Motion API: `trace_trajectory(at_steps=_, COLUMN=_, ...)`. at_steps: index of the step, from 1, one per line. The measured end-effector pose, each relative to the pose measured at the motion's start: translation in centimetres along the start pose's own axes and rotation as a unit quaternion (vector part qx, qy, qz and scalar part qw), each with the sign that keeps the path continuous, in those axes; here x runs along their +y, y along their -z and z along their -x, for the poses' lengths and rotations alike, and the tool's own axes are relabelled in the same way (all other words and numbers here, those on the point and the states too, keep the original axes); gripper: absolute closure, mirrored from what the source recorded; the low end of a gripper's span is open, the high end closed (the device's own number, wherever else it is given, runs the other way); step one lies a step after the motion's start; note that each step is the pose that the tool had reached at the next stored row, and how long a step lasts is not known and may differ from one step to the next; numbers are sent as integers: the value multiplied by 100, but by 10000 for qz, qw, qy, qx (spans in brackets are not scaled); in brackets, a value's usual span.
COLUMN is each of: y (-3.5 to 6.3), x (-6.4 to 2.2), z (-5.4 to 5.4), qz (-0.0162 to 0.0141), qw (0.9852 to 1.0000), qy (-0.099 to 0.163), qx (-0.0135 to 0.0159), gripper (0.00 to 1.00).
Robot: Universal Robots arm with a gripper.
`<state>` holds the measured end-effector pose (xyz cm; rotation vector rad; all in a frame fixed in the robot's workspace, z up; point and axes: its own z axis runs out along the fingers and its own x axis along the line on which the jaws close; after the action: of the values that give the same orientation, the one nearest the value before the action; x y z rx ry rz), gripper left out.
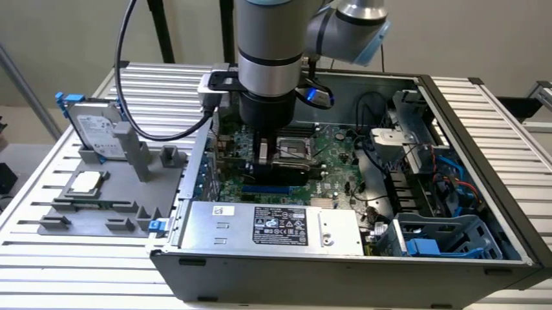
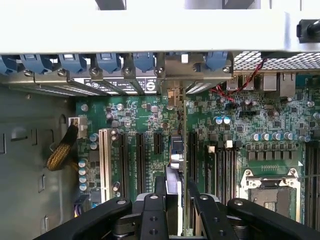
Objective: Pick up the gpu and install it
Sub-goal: 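Insert the gpu into the slot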
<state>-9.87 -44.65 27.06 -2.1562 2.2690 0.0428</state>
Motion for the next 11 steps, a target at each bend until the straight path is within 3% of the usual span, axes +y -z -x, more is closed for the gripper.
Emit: trace_trajectory(at_steps=11, y=-2, x=1, z=0, qz=0, qw=10000, qy=0, qx=0, gripper=100)
